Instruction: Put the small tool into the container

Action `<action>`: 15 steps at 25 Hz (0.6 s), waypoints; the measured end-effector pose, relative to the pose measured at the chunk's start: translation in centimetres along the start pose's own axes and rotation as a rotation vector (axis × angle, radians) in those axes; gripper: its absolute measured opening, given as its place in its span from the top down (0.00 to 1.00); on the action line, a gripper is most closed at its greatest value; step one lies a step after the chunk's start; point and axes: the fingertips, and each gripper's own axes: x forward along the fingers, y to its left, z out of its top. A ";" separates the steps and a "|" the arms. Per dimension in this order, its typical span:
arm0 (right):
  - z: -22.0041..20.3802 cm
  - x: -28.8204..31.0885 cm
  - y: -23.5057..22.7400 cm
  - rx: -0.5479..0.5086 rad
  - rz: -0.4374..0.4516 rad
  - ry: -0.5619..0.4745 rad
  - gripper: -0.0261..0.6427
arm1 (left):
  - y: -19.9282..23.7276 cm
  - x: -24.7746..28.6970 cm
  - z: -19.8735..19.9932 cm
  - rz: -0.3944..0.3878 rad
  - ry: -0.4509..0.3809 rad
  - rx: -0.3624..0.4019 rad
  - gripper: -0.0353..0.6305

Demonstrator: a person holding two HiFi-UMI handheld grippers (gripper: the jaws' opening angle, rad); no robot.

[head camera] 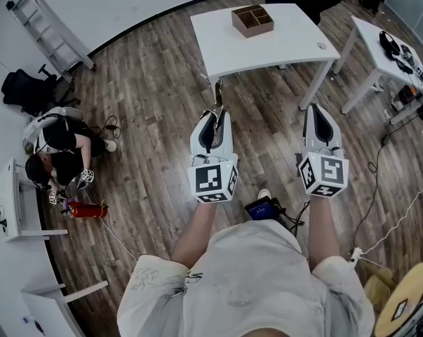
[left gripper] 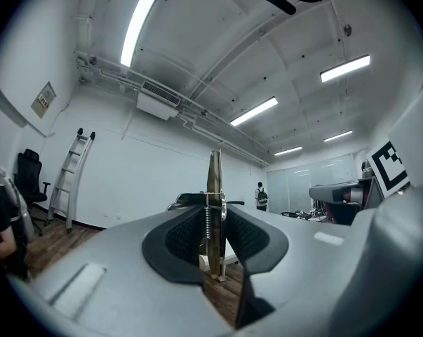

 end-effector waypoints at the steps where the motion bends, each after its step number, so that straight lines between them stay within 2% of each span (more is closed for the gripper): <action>1: 0.0 0.1 -0.1 0.001 0.000 0.000 0.95 | 0.0 0.2 0.0 0.000 0.001 0.000 0.79; 15: -0.9 1.7 -0.8 0.028 0.005 0.011 0.95 | 0.4 1.7 -0.3 0.008 0.010 0.005 0.79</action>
